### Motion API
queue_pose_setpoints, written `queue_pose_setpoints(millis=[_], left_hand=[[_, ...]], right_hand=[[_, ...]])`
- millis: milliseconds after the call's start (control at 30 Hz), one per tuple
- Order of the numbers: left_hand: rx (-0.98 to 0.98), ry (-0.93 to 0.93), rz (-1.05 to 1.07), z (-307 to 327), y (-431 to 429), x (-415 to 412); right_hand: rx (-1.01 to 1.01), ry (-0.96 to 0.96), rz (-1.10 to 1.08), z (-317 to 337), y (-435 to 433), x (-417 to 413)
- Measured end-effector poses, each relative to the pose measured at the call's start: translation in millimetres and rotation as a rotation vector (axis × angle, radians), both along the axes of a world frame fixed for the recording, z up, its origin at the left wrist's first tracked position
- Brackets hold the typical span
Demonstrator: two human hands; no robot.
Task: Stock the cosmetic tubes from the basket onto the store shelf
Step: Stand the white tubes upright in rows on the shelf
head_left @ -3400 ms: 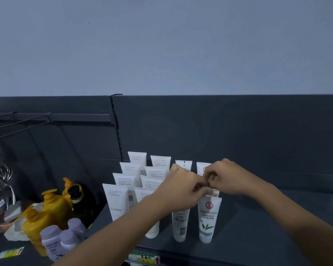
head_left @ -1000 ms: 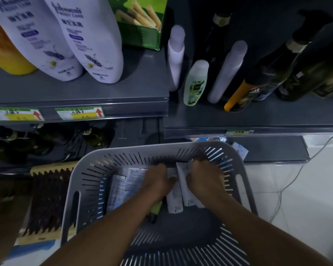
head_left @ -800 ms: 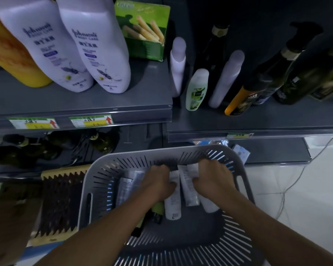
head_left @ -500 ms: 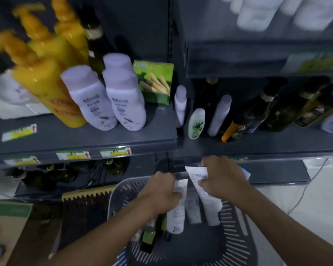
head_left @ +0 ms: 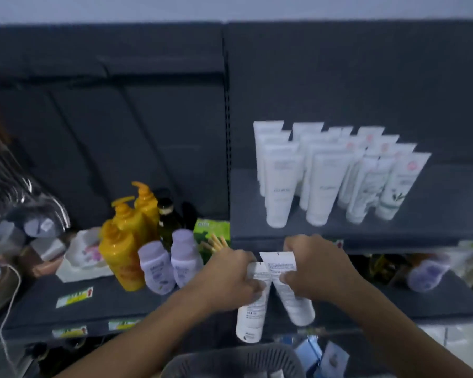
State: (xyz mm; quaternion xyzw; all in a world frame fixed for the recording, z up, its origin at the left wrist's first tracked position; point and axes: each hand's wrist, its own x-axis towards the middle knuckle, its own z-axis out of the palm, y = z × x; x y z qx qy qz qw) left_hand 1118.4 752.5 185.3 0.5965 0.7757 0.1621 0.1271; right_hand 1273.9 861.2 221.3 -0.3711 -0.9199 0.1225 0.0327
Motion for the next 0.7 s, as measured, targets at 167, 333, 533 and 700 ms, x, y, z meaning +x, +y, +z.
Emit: queue_pose_setpoints(millis=[167,333,533,700], left_hand=[[0.051,0.056,-0.011,90,22,24],[0.090,0.098,-0.014,160,56,61],[0.142,0.178,-0.021,201,126,116],[0.149,0.194,-0.040,211,202,162]], right_hand=[[0.041,0.021,0.018,79,20,39],[0.003,0.125,0.041,148,58,92],[-0.002,0.131,0.100,191,140,156],[0.058,0.106,0.124,214,226,195]])
